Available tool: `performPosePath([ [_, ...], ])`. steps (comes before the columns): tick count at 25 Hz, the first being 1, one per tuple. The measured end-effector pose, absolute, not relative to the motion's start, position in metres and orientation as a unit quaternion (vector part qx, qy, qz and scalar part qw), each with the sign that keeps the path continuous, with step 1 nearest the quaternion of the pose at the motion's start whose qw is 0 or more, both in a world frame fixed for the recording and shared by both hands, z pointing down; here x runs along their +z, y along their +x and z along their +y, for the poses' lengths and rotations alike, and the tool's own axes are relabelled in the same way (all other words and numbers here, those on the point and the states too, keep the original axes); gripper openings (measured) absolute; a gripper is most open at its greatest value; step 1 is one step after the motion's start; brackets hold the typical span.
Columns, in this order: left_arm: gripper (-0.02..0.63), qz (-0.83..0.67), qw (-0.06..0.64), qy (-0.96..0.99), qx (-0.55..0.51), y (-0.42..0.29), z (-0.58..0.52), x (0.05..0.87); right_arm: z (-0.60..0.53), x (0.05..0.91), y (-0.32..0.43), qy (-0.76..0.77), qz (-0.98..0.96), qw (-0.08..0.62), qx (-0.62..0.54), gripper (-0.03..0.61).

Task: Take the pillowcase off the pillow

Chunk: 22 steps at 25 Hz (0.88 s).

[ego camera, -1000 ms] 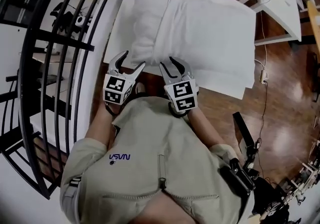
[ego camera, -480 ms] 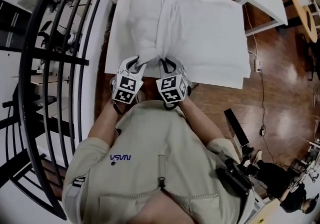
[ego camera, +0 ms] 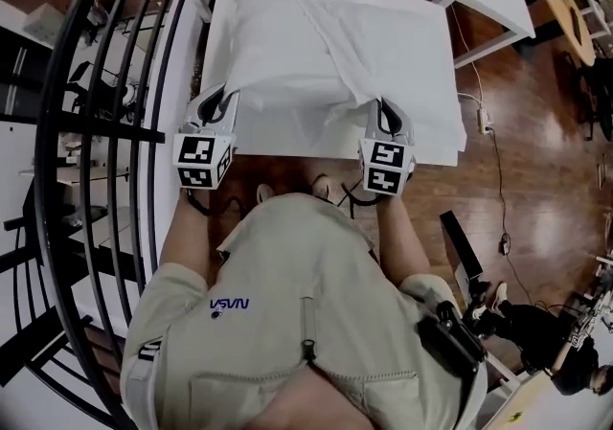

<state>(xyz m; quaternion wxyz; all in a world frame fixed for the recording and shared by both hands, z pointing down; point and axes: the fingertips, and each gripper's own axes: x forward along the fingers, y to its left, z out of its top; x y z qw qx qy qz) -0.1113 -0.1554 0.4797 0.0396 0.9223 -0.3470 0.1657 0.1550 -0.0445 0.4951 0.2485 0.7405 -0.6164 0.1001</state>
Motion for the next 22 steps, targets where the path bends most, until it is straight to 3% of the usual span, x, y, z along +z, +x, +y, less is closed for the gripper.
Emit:
performPosePath([
  [8,0.039,-0.37,0.139,0.884,0.249,-0.144,-0.132,0.591,-0.018,0.578,0.163,0.717,-0.606,0.29,0.186,0.006],
  [11,0.043,-0.371,0.139,0.876,0.275,-0.143,-0.12,0.616,-0.014,0.589,0.162,0.71,-0.61,0.294,0.193,0.006],
  [17,0.112,-0.398,0.105,0.88,0.236,-0.136,-0.122,0.584,-0.015,0.573,0.156,0.705,-0.638,0.255,0.177,0.012],
  [22,0.16,-0.389,0.152,0.887,0.196,-0.14,-0.102,0.554,-0.004,0.539,0.138,0.68,-0.686,0.187,0.177,0.111],
])
